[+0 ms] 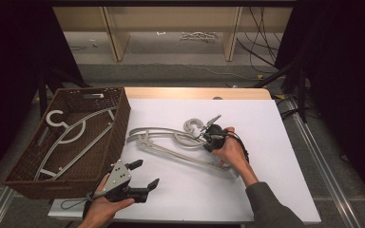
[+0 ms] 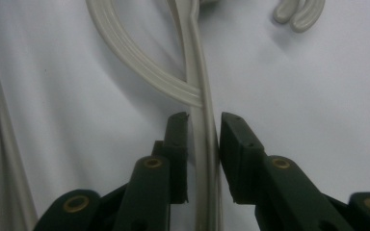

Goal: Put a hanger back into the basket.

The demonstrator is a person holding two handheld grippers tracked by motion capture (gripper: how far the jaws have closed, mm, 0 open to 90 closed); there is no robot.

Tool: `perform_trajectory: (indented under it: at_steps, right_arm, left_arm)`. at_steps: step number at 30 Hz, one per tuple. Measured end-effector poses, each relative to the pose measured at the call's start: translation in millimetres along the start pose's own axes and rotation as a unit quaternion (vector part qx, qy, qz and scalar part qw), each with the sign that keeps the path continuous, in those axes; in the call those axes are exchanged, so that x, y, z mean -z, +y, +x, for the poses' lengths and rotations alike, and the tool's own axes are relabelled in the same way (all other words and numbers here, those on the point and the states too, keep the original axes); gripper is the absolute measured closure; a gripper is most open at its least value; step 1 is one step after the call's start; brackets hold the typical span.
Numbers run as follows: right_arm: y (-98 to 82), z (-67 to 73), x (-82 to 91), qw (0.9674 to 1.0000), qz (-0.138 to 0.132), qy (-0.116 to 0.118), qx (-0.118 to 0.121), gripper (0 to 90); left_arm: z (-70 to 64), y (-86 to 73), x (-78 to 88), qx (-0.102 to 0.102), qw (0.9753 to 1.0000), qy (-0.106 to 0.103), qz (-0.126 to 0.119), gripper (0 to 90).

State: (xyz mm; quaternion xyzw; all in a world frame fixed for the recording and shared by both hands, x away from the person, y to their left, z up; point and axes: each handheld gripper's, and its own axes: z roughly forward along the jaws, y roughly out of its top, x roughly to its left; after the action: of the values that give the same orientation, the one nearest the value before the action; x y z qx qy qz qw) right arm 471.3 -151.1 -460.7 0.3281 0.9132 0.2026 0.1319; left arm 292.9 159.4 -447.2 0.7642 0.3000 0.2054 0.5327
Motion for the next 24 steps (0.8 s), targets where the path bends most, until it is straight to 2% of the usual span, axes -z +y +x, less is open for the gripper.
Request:
perform_trajectory:
  at_steps: [5, 9, 10, 17, 19, 20, 21, 24]
  right_arm:
    - [0.7, -0.8, 2.4, 1.0000, -0.002, -0.004, 0.006, 80.0]
    - [2.2, 1.3, 7.0, 0.9996, 0.000, -0.014, 0.026, 81.4]
    - [2.4, 2.7, 8.5, 0.9996, 0.003, -0.014, 0.024, 81.6]
    - [6.5, 7.1, 19.3, 0.9982, -0.009, -0.030, 0.051, 82.0]
    - [7.2, 8.7, 22.0, 0.9980, -0.012, -0.030, 0.055, 82.1]
    - [7.7, 10.0, 23.5, 0.9980, -0.013, -0.031, 0.053, 82.1]
    - [7.9, 10.7, 24.5, 0.9978, -0.016, -0.033, 0.055, 82.1]
    - [9.0, 12.8, 28.3, 0.9975, -0.027, -0.035, 0.055, 82.1]
  left_arm:
    - [-0.7, 0.0, -0.1, -0.002, 1.0000, -0.003, 0.000, 17.9]
    - [-0.6, -0.1, -0.2, -0.002, 1.0000, -0.003, 0.002, 18.0]
    - [-0.6, 0.1, 0.1, -0.003, 1.0000, -0.003, 0.001, 18.0]
    - [0.0, 0.6, 1.1, -0.003, 1.0000, -0.001, 0.000, 18.1]
    - [0.2, 0.9, 1.4, -0.003, 1.0000, 0.000, -0.001, 18.2]
    - [-0.5, 0.5, 1.2, 0.005, 1.0000, -0.001, -0.002, 18.2]
    - [0.5, 0.9, 1.4, -0.003, 1.0000, 0.000, -0.001, 18.2]
    - [0.7, 0.9, 1.5, -0.003, 1.0000, 0.000, -0.001, 18.2]
